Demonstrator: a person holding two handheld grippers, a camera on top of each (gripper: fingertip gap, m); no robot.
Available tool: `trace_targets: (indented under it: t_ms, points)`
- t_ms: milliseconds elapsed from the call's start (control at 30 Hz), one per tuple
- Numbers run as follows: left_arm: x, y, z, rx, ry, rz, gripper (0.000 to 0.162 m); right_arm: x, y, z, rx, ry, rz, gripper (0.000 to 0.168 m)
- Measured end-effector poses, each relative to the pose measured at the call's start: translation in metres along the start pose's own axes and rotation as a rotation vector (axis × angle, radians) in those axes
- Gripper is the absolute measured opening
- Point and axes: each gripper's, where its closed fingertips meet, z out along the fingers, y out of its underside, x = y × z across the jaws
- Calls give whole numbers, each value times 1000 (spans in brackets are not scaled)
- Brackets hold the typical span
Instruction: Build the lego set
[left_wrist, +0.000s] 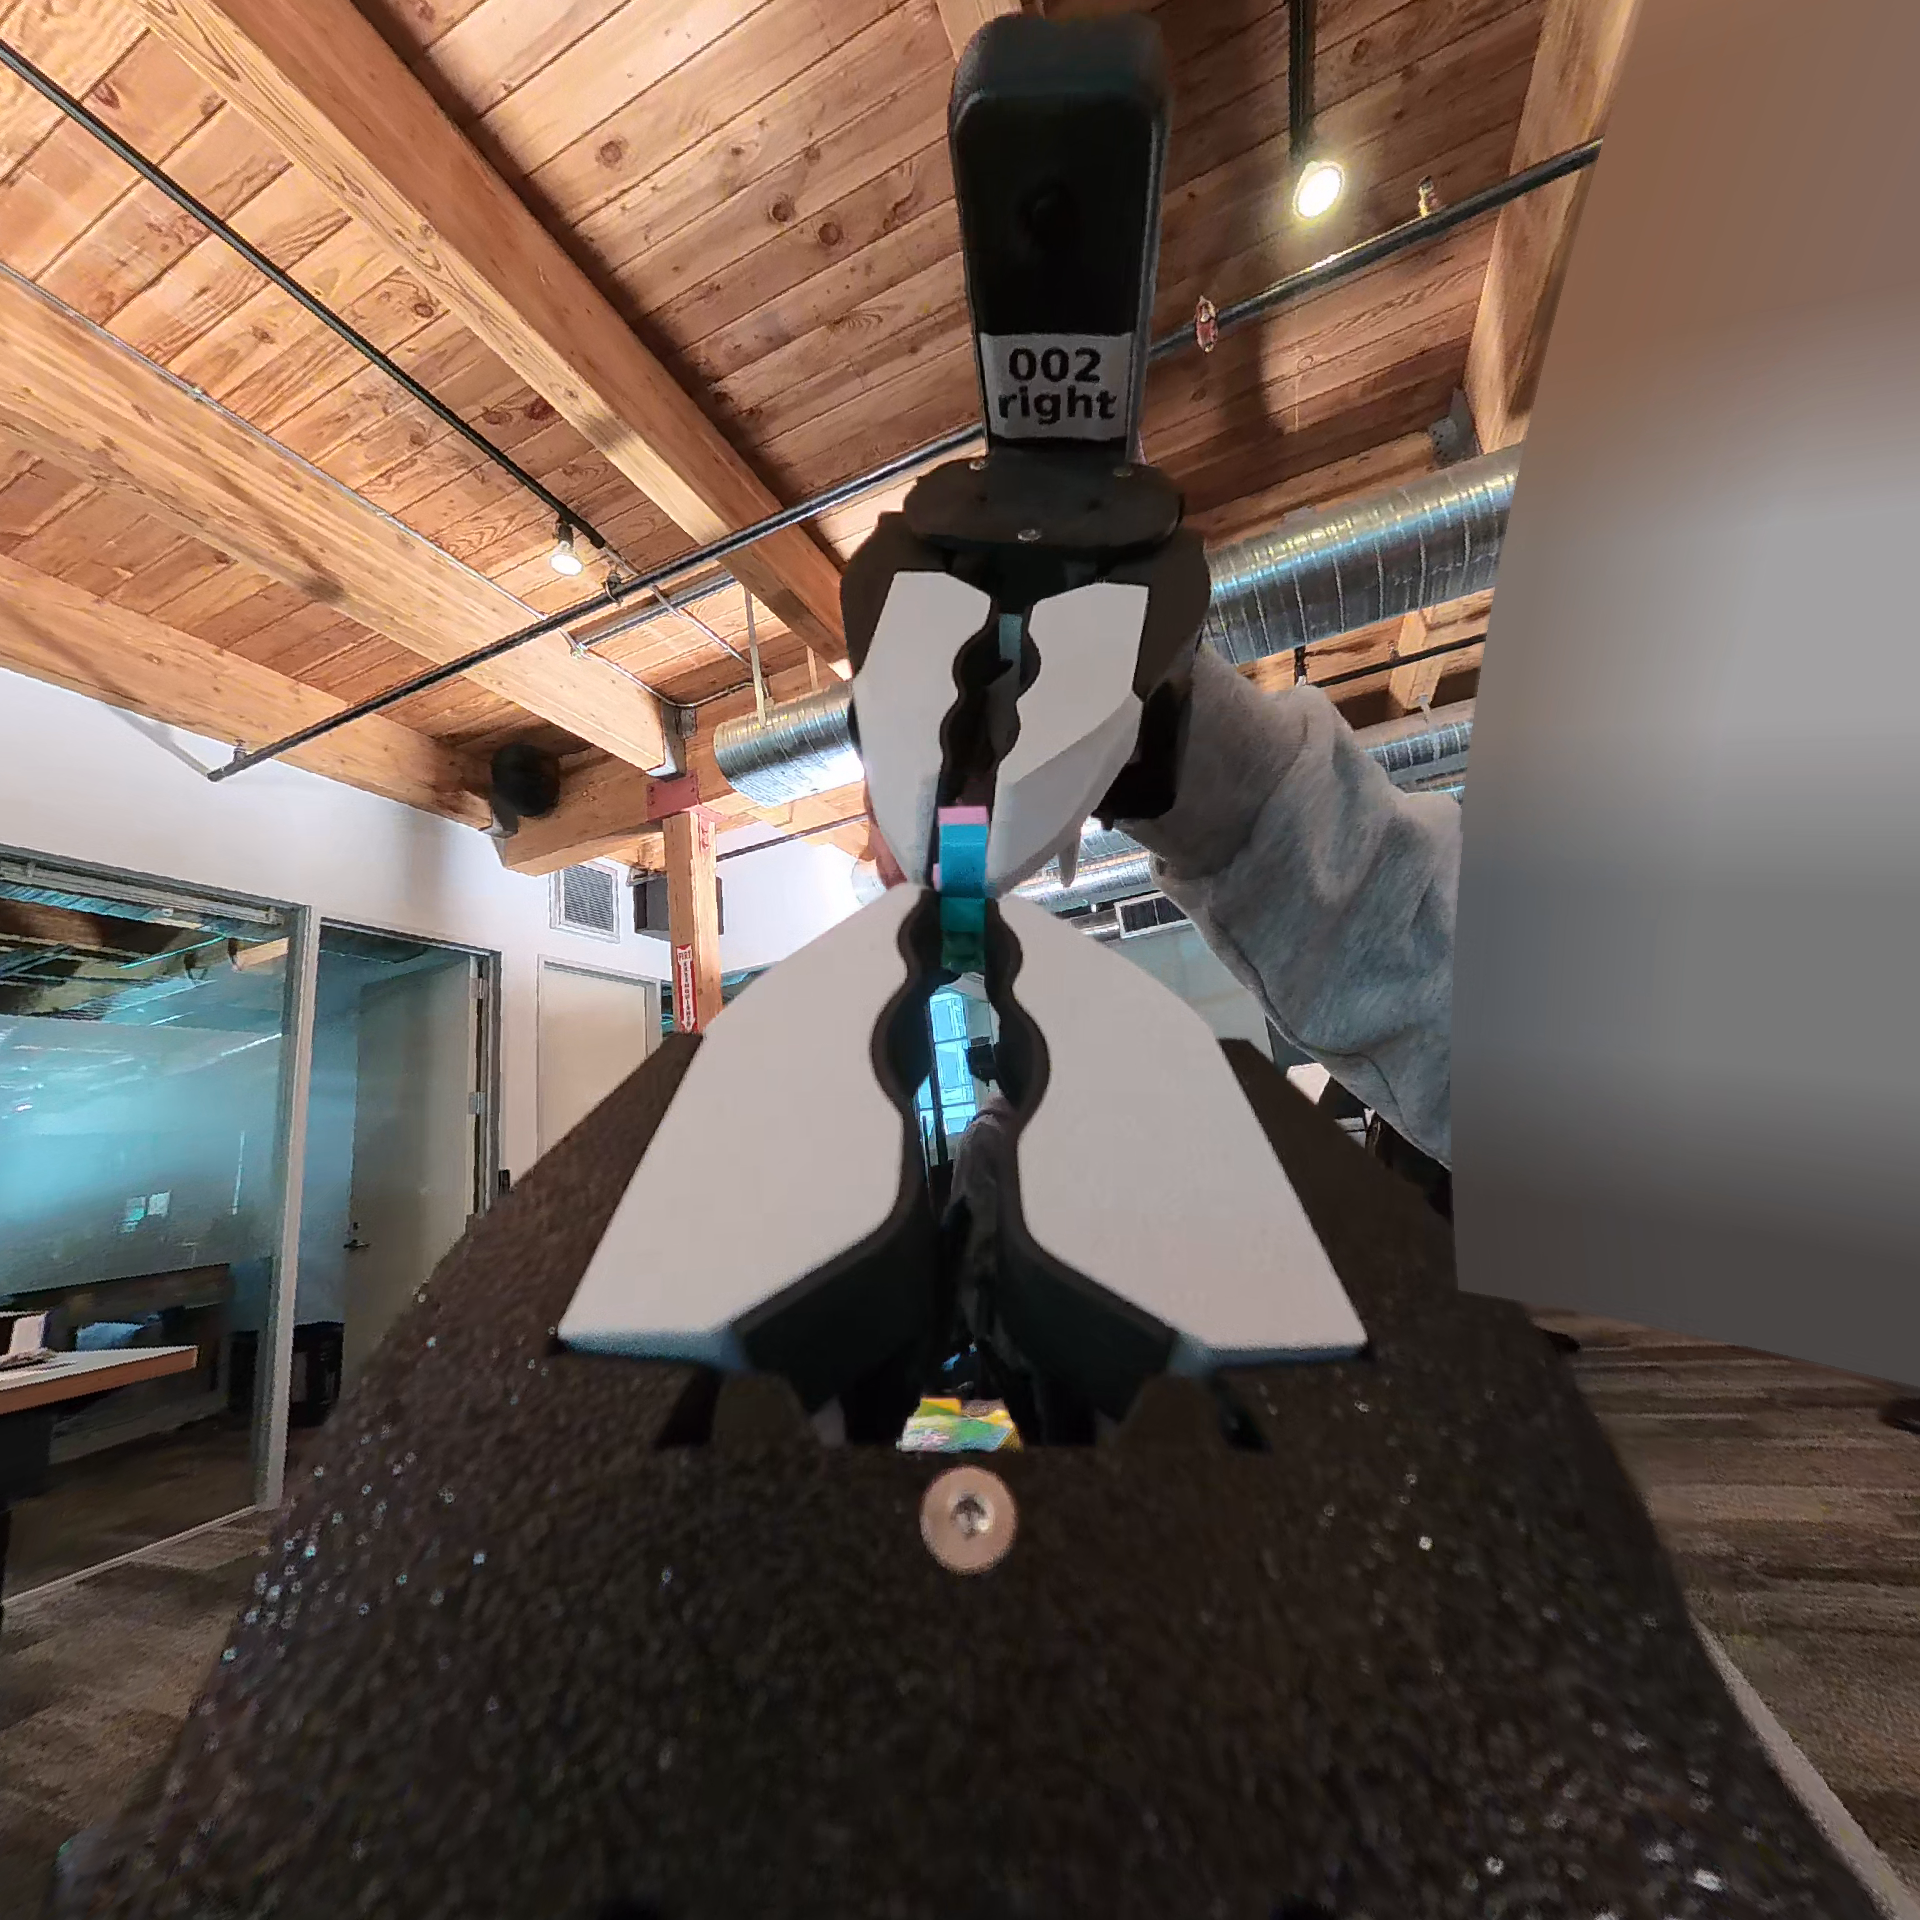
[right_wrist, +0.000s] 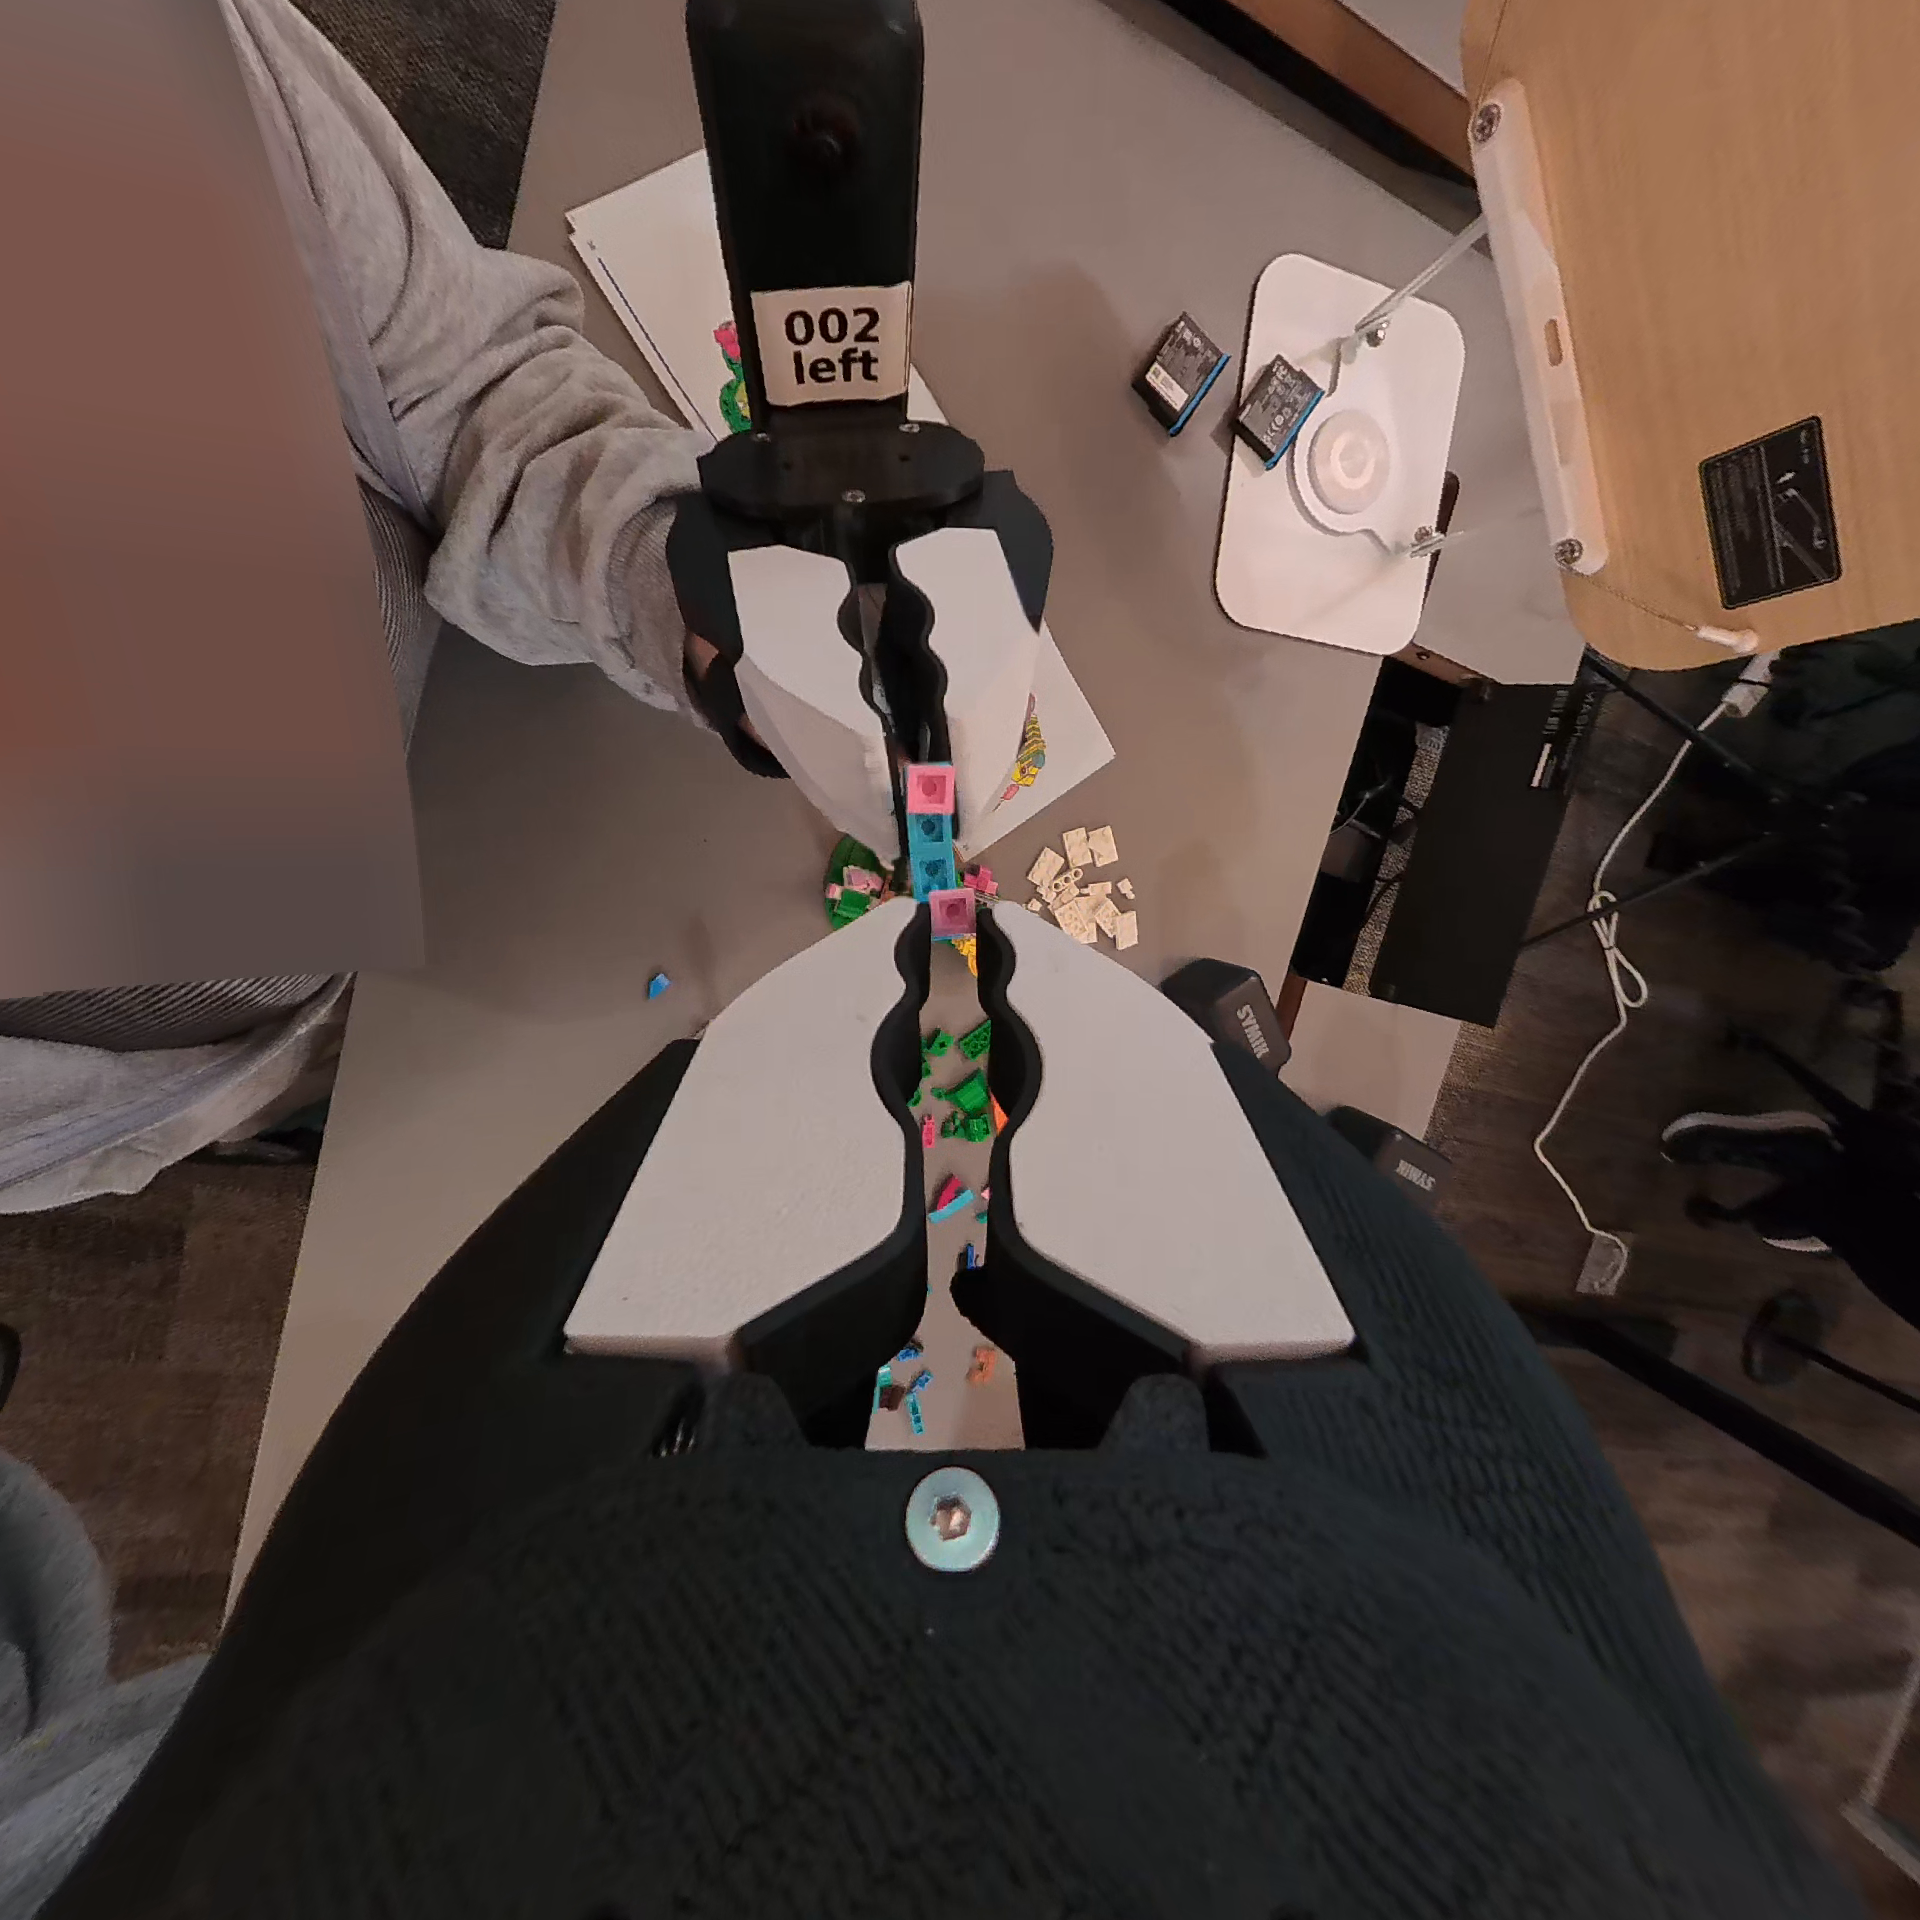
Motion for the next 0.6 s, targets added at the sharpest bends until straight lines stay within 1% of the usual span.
trace_targets:
  t_ms: [600]
  points:
    - [1, 1, 0, 5, 5, -6, 8, -5, 4, 0, -4, -17, -4, 7]
